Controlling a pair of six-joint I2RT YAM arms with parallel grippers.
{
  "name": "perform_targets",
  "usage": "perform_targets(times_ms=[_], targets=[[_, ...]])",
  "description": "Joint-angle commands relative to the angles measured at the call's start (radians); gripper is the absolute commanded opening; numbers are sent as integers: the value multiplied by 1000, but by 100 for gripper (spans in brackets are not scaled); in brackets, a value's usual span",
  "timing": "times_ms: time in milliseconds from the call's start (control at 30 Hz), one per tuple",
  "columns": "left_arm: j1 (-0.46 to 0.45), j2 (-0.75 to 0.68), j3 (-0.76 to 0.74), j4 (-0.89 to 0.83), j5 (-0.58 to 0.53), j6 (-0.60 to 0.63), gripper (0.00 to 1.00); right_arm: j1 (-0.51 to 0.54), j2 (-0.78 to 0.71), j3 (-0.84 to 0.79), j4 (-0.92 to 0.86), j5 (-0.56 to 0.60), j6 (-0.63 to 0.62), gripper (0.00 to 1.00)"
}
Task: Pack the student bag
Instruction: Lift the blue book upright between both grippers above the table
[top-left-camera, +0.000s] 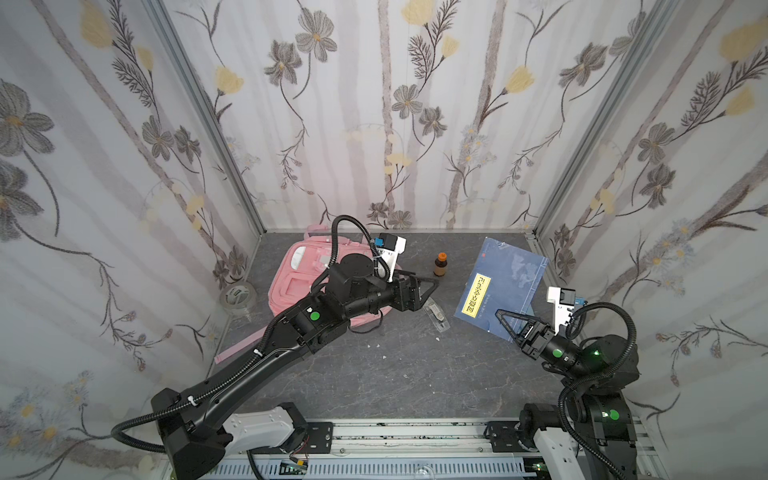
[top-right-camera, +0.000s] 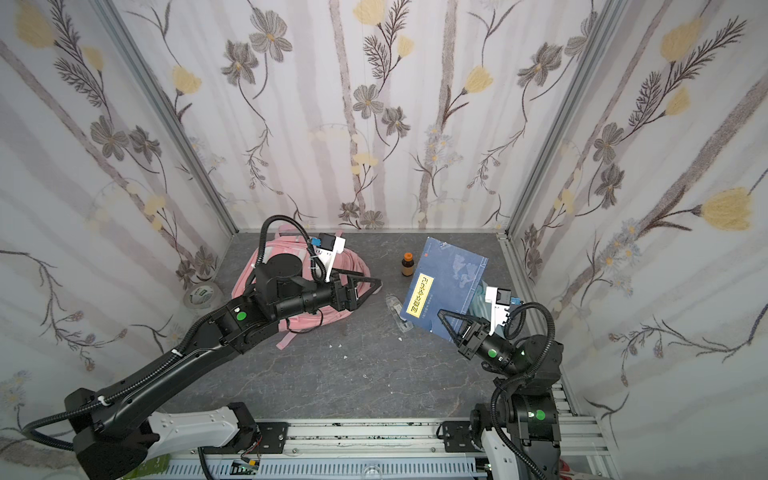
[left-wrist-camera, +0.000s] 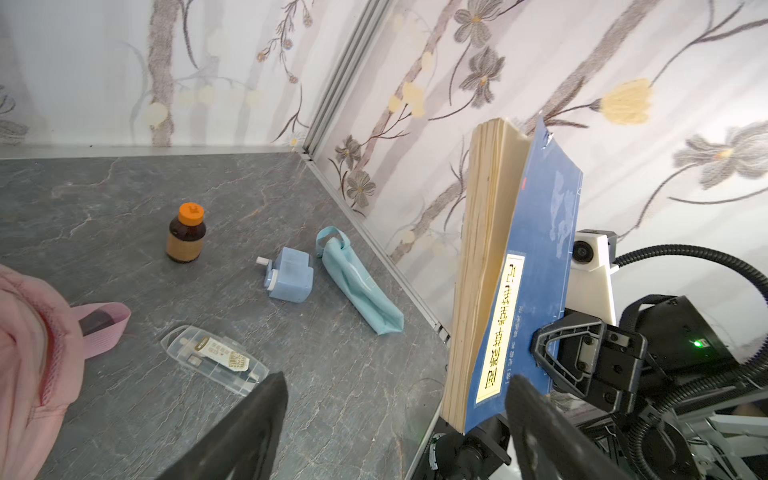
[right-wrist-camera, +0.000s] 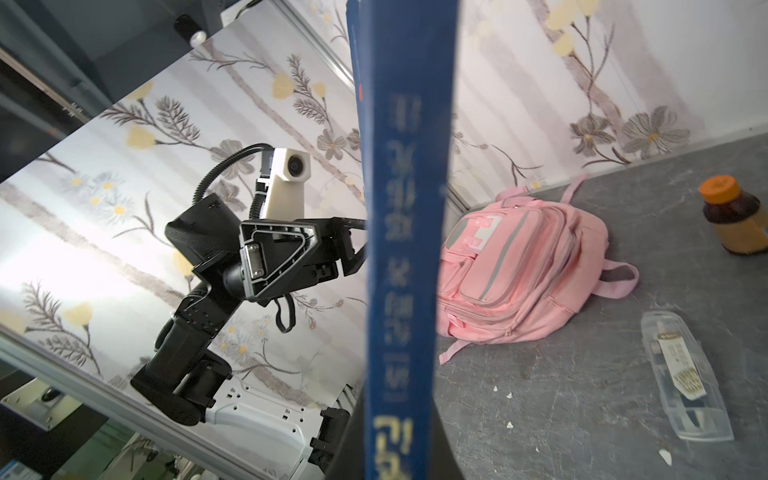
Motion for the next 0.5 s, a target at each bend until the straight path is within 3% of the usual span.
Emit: perform_targets(times_ms=[0,267,467], targets=[[1,-29,15,10,124,-17,84,15,11,12,329,-45,80,0],[0,-104,-25,107,318,-71,83,115,127,103,495,-94,96,0],[0,-126,-37,93,343,-32,84,355,202,188,368,18,-27,0]])
